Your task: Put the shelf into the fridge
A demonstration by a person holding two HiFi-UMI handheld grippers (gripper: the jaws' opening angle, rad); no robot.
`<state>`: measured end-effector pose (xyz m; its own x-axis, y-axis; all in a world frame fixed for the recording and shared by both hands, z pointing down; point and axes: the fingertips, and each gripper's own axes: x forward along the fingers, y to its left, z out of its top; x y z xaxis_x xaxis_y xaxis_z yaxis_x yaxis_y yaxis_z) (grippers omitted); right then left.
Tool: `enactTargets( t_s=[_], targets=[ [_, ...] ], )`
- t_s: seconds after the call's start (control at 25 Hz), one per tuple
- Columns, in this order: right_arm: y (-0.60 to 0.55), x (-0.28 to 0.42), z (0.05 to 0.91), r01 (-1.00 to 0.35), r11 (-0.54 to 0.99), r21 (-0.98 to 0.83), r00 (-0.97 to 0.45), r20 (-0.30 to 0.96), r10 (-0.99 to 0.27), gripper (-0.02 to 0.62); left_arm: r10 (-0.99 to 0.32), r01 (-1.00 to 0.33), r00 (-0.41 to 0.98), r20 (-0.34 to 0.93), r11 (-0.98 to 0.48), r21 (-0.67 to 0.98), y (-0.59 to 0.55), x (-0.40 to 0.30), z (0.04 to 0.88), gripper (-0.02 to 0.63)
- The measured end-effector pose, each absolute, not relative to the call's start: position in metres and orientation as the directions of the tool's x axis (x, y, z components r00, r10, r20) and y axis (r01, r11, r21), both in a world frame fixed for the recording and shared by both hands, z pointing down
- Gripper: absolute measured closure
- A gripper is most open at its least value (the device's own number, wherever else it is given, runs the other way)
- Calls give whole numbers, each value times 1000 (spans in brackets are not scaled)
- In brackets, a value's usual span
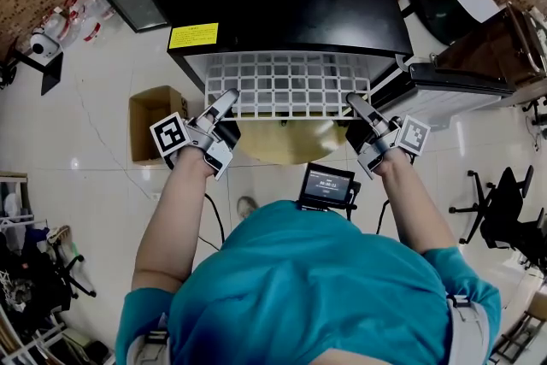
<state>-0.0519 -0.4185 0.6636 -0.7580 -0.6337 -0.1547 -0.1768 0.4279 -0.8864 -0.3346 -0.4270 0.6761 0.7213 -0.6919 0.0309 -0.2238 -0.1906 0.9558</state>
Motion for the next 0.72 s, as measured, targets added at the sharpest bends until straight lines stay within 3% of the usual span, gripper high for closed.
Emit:
enactTargets(
  t_s=[0.36, 0.72],
  targets=[
    [-446, -54, 655, -169, 470, -866, -695, -234, -680, 540, -728, -189, 681, -77, -276, 942, -463, -328, 673, 566],
    [-436, -59, 666, -169, 475, -863, -683, -245, -688, 546, -674, -215, 712, -199, -479, 851, -433, -302, 644, 578]
  ],
)
